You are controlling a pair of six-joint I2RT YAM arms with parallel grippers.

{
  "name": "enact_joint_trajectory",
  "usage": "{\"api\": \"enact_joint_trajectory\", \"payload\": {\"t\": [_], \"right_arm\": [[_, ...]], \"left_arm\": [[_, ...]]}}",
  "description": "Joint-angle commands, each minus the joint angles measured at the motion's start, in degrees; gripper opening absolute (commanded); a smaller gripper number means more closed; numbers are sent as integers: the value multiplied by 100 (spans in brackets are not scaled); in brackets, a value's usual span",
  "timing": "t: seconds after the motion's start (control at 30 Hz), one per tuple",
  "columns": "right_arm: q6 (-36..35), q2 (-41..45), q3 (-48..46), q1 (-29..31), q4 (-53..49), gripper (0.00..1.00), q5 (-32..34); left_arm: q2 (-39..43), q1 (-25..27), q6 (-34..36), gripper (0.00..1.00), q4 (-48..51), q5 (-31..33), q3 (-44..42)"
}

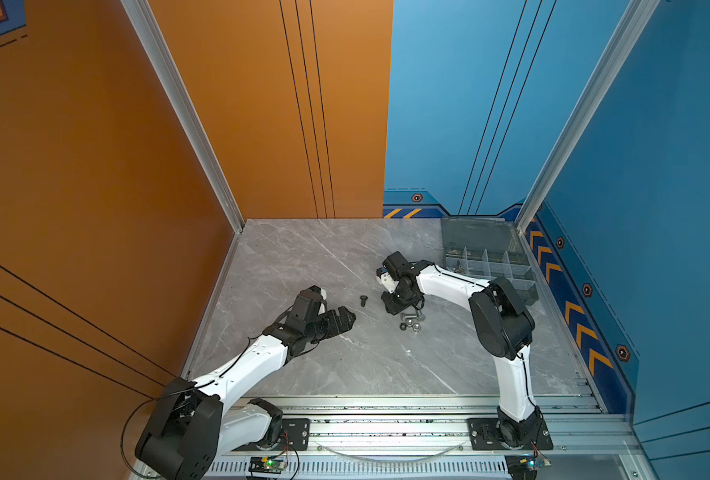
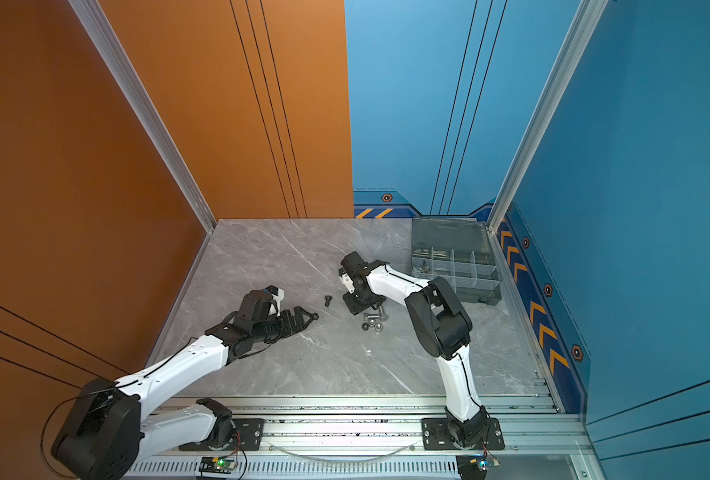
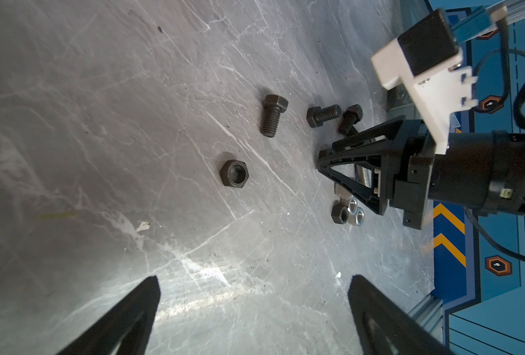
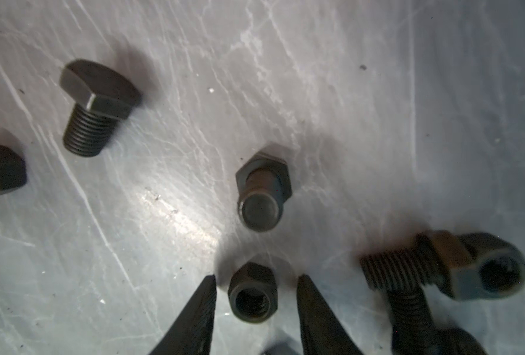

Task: Sort the screws and nuts into containers
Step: 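Close the right gripper on the black hex nut, then carry the black hex nut with the right gripper over the organizer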

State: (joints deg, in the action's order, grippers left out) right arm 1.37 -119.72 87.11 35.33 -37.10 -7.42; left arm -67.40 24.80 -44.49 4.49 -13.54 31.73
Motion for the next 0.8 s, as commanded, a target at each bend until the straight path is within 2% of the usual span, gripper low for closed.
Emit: {"api": "enact_joint_trajectory", "payload": {"t": [0.0, 0.37, 0.47, 0.6, 0.77], "right_arm": [[-81, -67, 63, -3, -164, 43, -73], [-58, -139, 20, 27, -139, 31, -91], [-49, -107, 10, 28, -126, 24, -92], [7, 45, -78, -7, -88, 8, -170], [204, 704, -376, -182, 129, 0, -689]], "left_arm": [[-37, -36, -13, 98, 30, -92, -43], [23, -35, -7, 98, 52, -77, -60], [42, -32, -7, 98, 75, -78, -69], [53, -36, -7, 98, 80, -63, -68], [86, -36, -7, 98, 96, -54, -77]]}}
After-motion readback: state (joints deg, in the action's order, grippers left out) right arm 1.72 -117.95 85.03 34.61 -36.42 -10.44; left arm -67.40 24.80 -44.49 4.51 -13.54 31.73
